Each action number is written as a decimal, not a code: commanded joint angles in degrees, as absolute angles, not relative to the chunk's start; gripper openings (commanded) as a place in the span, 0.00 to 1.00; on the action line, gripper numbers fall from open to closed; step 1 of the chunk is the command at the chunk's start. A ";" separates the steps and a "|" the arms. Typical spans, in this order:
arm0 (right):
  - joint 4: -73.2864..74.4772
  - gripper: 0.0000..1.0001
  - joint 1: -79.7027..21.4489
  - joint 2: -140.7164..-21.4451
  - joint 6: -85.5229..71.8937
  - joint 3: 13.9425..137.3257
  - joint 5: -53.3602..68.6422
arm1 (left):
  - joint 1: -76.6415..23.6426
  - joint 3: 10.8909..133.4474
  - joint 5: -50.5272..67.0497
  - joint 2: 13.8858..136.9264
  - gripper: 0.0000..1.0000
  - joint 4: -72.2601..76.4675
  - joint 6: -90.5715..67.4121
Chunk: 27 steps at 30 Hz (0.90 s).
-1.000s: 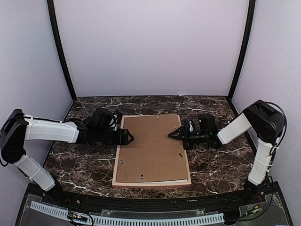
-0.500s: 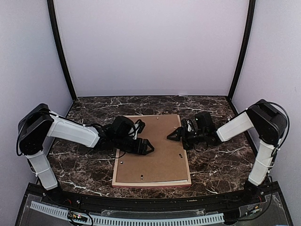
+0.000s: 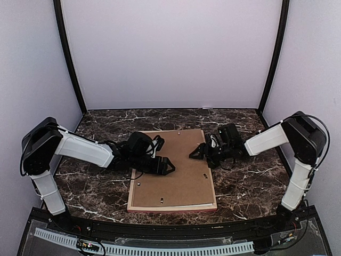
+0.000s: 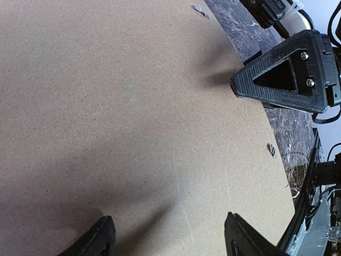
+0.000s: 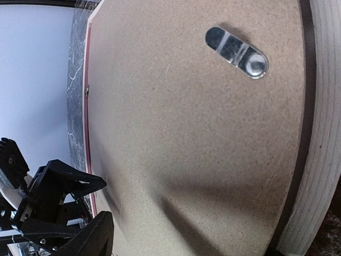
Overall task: Put the photo into the frame
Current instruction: Place the backboard next to the photo.
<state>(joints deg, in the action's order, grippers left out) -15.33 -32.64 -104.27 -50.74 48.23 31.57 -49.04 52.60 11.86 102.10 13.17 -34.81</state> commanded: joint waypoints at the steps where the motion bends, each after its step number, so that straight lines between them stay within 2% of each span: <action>1: -11.48 0.69 -33.11 -101.97 -46.43 51.40 29.56 | -49.11 51.35 9.07 102.43 0.73 10.67 -35.25; 27: 1.34 0.72 -33.08 -102.43 -38.81 57.82 27.00 | -49.12 47.67 4.52 99.61 0.73 8.95 -38.00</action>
<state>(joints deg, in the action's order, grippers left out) 0.80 -32.64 -104.25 -41.01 55.57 29.23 -49.15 49.80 6.72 100.64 14.66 -36.91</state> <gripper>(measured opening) 0.716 0.732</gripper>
